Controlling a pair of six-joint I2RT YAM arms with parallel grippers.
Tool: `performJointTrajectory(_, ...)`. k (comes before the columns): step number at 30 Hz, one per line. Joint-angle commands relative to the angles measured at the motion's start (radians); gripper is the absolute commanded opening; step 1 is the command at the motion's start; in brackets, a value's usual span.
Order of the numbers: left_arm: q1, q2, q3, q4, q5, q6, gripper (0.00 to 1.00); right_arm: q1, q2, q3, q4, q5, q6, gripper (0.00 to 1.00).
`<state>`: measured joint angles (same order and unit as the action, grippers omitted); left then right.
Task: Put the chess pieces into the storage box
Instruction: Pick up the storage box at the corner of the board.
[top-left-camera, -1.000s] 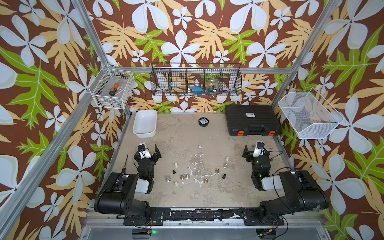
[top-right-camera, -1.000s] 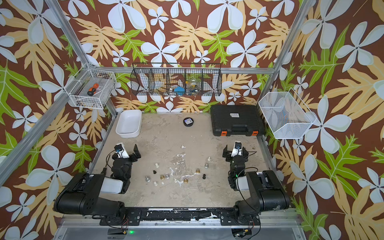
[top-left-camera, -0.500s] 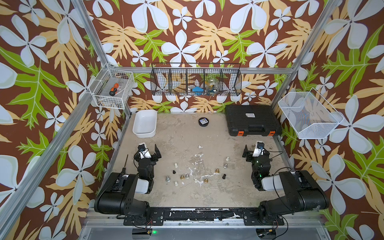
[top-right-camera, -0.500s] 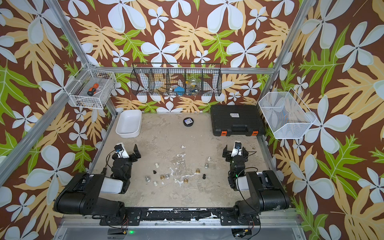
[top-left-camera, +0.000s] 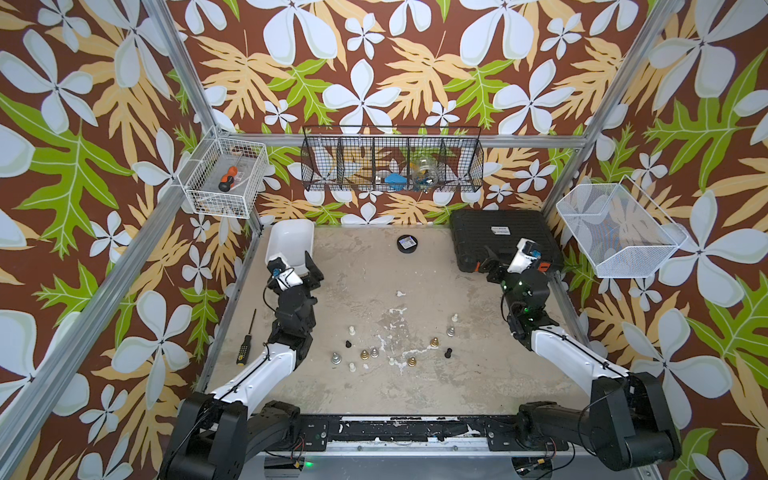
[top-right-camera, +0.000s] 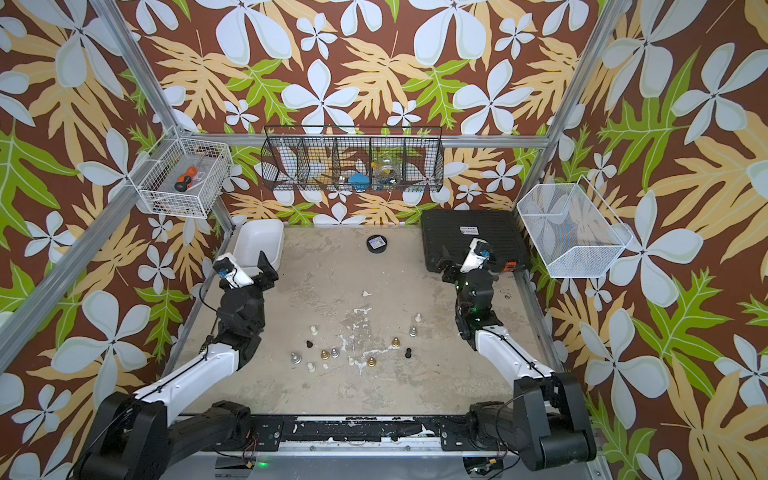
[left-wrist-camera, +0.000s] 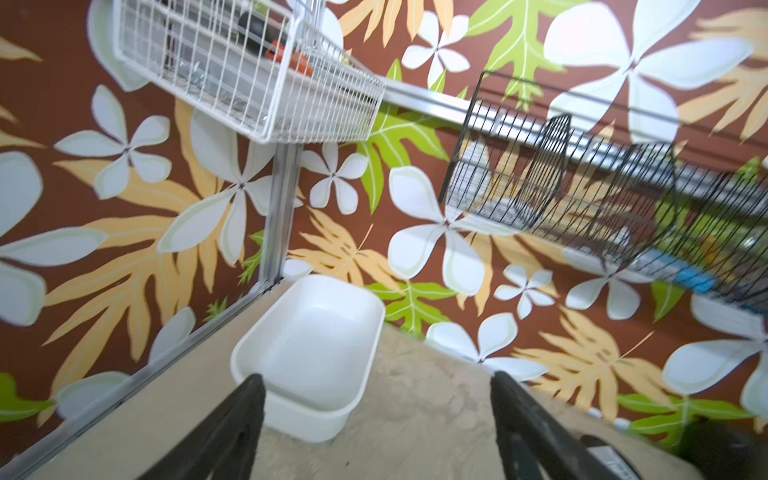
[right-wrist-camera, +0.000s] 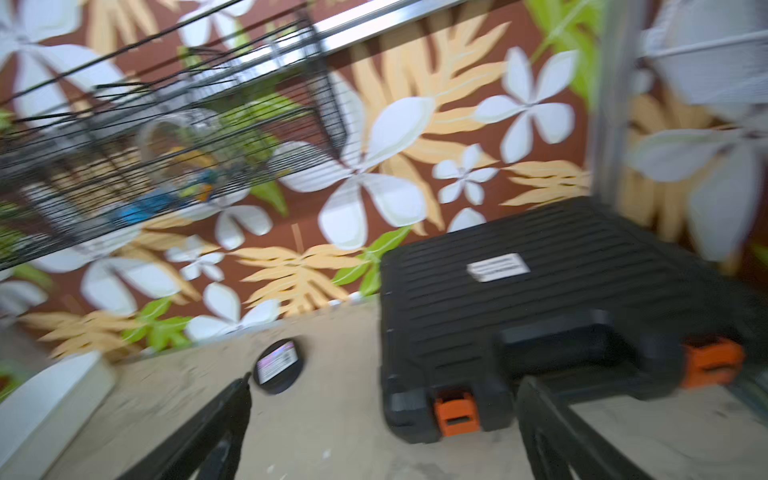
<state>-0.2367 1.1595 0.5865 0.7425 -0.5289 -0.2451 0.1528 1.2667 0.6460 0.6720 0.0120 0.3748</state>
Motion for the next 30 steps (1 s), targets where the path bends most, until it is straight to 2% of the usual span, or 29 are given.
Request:
performJointTrajectory(1, -0.002, 0.097, 0.239, -0.448, 0.125, -0.136, 0.87, 0.064, 0.007, 0.070, -0.069, -0.135, -0.047, 0.99)
performJointTrajectory(4, -0.003, 0.273, 0.520, -0.716, 0.197, -0.108, 0.87, 0.105, 0.045, 0.124, -0.137, -0.205, -0.095, 0.95)
performJointTrajectory(6, -0.001, 0.379, 0.653, -0.824, 0.235, -0.088, 0.85, 0.129, 0.069, 0.151, -0.194, -0.251, -0.093, 0.89)
performJointTrajectory(9, 0.016, 0.528, 0.830, -0.974, 0.308, -0.062, 0.84, 0.200, 0.067, 0.147, -0.227, -0.254, -0.094, 0.87)
performJointTrajectory(11, 0.032, 0.599, 0.910, -1.044, 0.337, -0.058, 0.80, 0.247, 0.057, 0.140, -0.249, -0.265, -0.090, 0.86)
performJointTrajectory(16, 0.095, 0.721, 1.029, -1.136, 0.415, -0.045, 0.70, 0.317, 0.045, 0.099, -0.248, -0.295, -0.118, 0.84)
performJointTrajectory(19, 0.124, 0.795, 1.073, -1.174, 0.397, -0.016, 0.66, 0.321, 0.049, 0.050, -0.173, -0.315, -0.096, 0.83)
performJointTrajectory(26, 0.169, 0.941, 1.196, -1.241, 0.292, 0.007, 0.60, 0.330, 0.061, -0.003, -0.123, -0.320, -0.083, 0.79)
performJointTrajectory(30, 0.181, 1.033, 1.281, -1.278, 0.273, 0.030, 0.57, 0.332, 0.079, -0.003, -0.118, -0.317, -0.081, 0.78)
